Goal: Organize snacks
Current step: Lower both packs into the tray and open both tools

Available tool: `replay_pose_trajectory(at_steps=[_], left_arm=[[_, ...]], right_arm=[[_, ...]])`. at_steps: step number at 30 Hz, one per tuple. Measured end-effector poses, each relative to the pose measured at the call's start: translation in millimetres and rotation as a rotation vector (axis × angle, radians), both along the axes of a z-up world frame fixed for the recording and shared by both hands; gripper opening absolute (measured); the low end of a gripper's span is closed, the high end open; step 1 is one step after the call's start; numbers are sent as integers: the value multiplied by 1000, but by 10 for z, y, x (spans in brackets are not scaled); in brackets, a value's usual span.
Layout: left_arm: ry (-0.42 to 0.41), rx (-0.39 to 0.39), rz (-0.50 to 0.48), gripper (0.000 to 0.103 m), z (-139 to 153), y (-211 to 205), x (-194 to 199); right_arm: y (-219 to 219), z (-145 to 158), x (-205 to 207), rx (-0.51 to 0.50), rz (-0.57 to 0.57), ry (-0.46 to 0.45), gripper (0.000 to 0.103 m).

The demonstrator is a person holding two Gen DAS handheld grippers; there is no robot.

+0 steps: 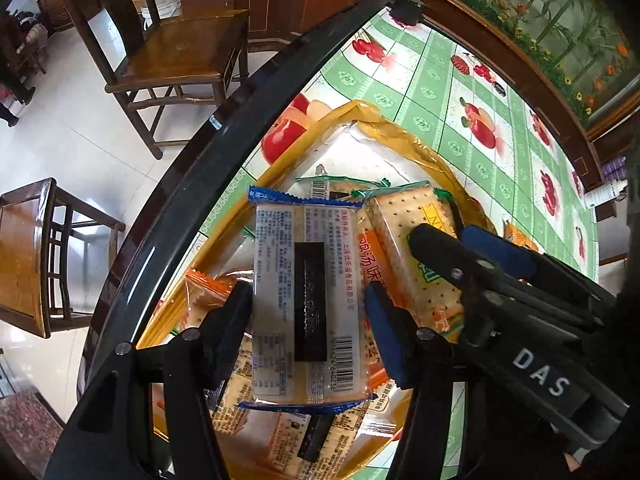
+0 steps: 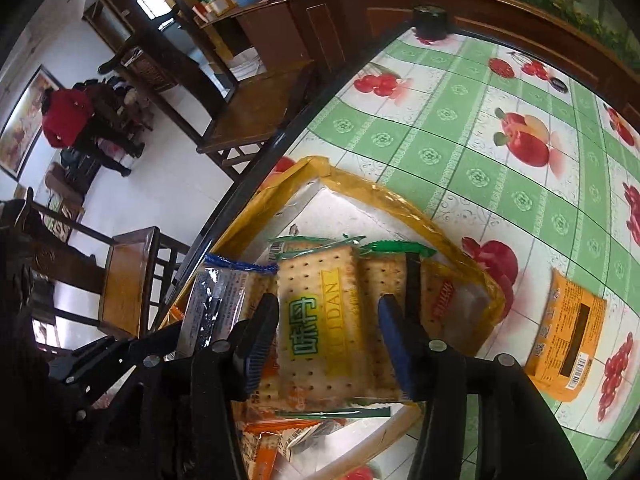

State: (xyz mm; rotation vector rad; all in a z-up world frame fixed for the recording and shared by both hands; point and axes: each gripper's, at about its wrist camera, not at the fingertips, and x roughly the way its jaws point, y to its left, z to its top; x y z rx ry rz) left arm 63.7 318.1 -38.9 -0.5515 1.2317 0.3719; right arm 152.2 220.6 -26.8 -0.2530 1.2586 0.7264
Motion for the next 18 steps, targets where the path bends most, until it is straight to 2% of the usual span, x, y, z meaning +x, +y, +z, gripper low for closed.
replay_pose_trajectory(at_steps=[5, 10, 18], left_arm=[[-20, 28, 22, 57, 42, -20, -41], [-62, 137, 12, 57, 195, -159, -88], [-104, 245, -5, 57, 348, -413, -174]], right_arm=[[-42, 56, 7, -1, -4, -26, 56], [-105, 141, 7, 17, -8, -43, 59], [-341, 291, -40, 48, -17, -47, 64]])
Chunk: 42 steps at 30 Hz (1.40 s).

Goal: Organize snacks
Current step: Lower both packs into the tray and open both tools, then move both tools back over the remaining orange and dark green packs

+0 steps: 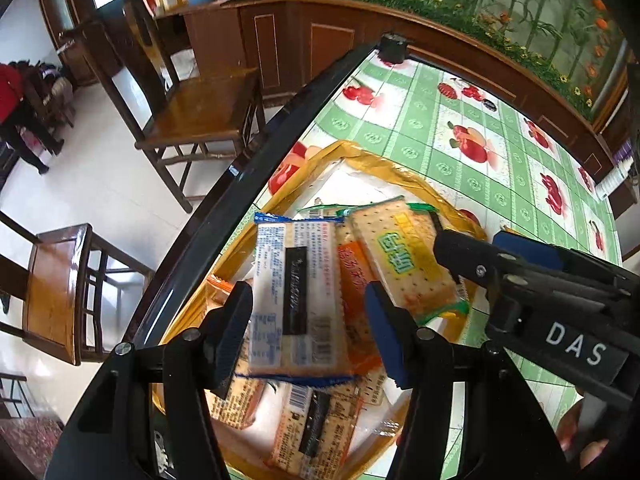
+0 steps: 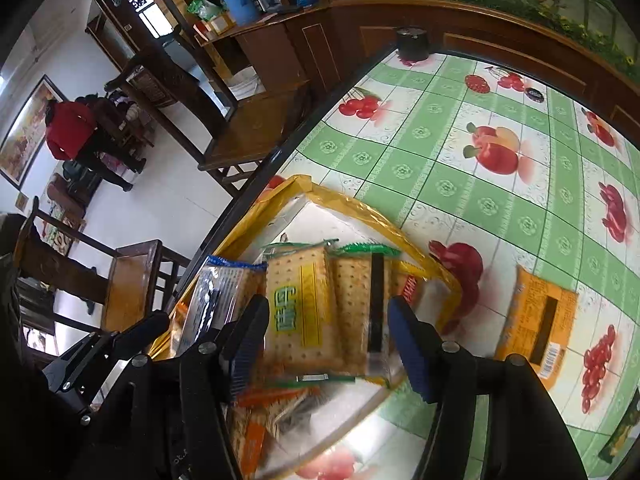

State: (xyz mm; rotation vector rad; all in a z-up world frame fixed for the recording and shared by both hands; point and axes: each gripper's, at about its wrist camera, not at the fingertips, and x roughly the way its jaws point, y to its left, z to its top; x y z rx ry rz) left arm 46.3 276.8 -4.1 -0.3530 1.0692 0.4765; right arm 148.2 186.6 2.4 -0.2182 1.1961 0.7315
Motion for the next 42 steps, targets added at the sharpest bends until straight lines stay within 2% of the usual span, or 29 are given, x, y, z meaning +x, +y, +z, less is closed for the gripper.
replay_pose_trajectory(at_steps=[8, 10, 13, 16, 19, 22, 26, 30, 34, 37, 42], left_arm=[[-39, 29, -40, 57, 98, -472, -53], [-47, 26, -67, 57, 115, -634, -21], [-41, 29, -112, 57, 117, -932, 114], [-24, 23, -168, 57, 106, -1208, 289], [-12, 1, -219, 57, 114, -1444, 503], [1, 28, -240, 57, 148, -1611, 682], [8, 3, -245, 57, 164, -1703, 806], [28, -23, -243, 57, 96, -1770, 890], [51, -42, -234, 57, -9, -1794, 997], [70, -87, -215, 57, -103, -1756, 1165], [127, -115, -194, 57, -276, -1750, 1474]], right_arm=[[-573, 110, -132, 57, -53, 19, 70], [-810, 122, -166, 84, -95, 25, 80], [-1309, 133, -192, 88, -198, -20, 85], [-2007, 138, -144, 27, -359, -101, 90], [-2650, 62, -6, -28, -491, -79, 94], [-3288, 10, 108, -67, -604, -73, 94], [-3815, -61, 214, -78, -670, -62, 94], [-4050, -193, 344, -92, -702, -19, 95], [-4181, -342, 429, -37, -726, 40, 95], [-4129, -458, 452, -49, -717, 76, 95], [-3953, -599, 473, -107, -670, 76, 96]])
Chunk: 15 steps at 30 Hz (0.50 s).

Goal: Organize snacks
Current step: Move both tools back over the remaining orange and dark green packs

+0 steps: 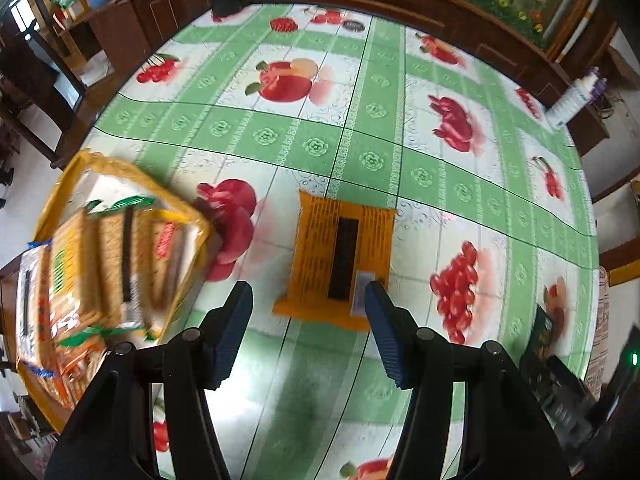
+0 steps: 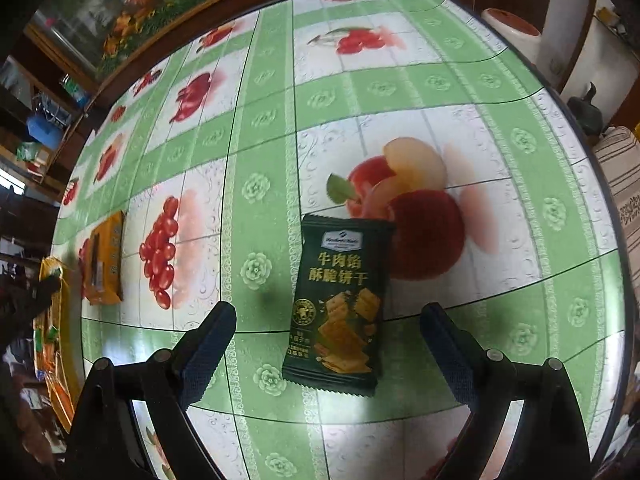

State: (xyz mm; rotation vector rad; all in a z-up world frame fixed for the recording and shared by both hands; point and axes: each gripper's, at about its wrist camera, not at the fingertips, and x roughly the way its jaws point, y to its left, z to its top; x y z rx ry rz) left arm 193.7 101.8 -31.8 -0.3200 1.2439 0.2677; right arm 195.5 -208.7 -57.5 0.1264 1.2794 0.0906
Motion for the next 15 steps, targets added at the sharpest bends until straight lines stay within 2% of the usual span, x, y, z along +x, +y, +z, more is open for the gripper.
replay_pose_trajectory(at_steps=[4, 9, 12, 14, 15], left_arm=[[52, 5, 12, 57, -176, -5, 170], [57, -80, 13, 58, -304, -46, 309], [57, -22, -40, 59, -302, -169, 391], [55, 35, -69, 64, -285, -250, 423], [55, 38, -70, 64, -285, -253, 440]], right_arm=[[117, -33, -22, -73, 68, -18, 97], [241, -89, -36, -154, 138, -18, 101], [277, -112, -48, -179, 156, -16, 103], [306, -119, -38, -185, 163, -8, 103], [299, -115, -30, -177, 159, -6, 103]])
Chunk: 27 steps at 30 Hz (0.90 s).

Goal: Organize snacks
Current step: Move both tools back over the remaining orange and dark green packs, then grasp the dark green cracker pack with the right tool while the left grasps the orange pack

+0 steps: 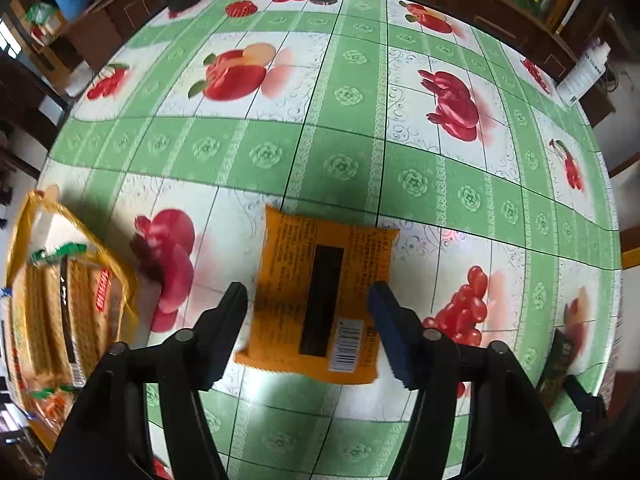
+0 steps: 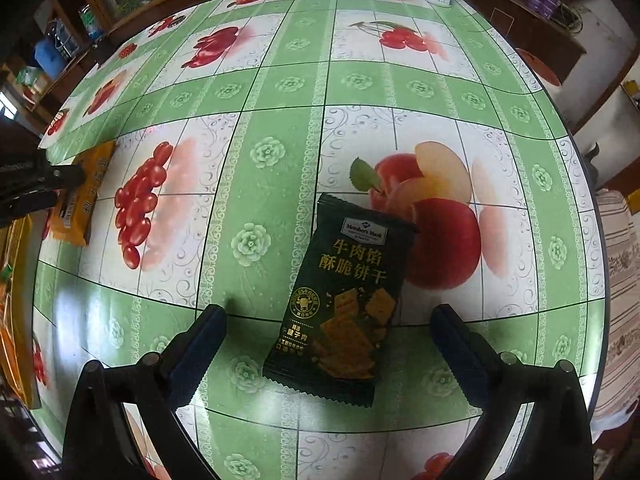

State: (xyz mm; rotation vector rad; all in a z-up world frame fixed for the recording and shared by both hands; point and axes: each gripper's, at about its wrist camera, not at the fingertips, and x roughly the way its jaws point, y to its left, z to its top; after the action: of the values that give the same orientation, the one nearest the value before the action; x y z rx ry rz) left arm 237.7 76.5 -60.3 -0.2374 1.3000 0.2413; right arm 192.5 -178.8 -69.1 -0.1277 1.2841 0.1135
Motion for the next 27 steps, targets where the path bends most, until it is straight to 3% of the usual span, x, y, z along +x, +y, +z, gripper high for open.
replay_pose_trajectory(at_steps=[4, 9, 13, 16, 20, 25, 27], left_arm=[[13, 10, 37, 80, -25, 60, 28], [5, -26, 52, 80, -38, 91, 43], [-19, -116, 40, 79, 31, -8, 9], [-31, -57, 13, 79, 63, -97, 44], [65, 46, -54, 80, -165, -204, 104], [52, -12, 0, 85, -208, -111, 97], [57, -35, 23, 91, -247, -65, 102]], right_arm=[[-29, 0, 49, -27, -7, 8, 102], [-14, -16, 99, -52, 2, 11, 103], [3, 59, 100, -80, 18, -27, 102], [67, 47, 147, -119, 56, -9, 102], [34, 57, 158, -105, 35, -14, 102], [-50, -31, 253, -59, -6, 42, 103], [-67, -39, 303, -53, -28, 40, 103]])
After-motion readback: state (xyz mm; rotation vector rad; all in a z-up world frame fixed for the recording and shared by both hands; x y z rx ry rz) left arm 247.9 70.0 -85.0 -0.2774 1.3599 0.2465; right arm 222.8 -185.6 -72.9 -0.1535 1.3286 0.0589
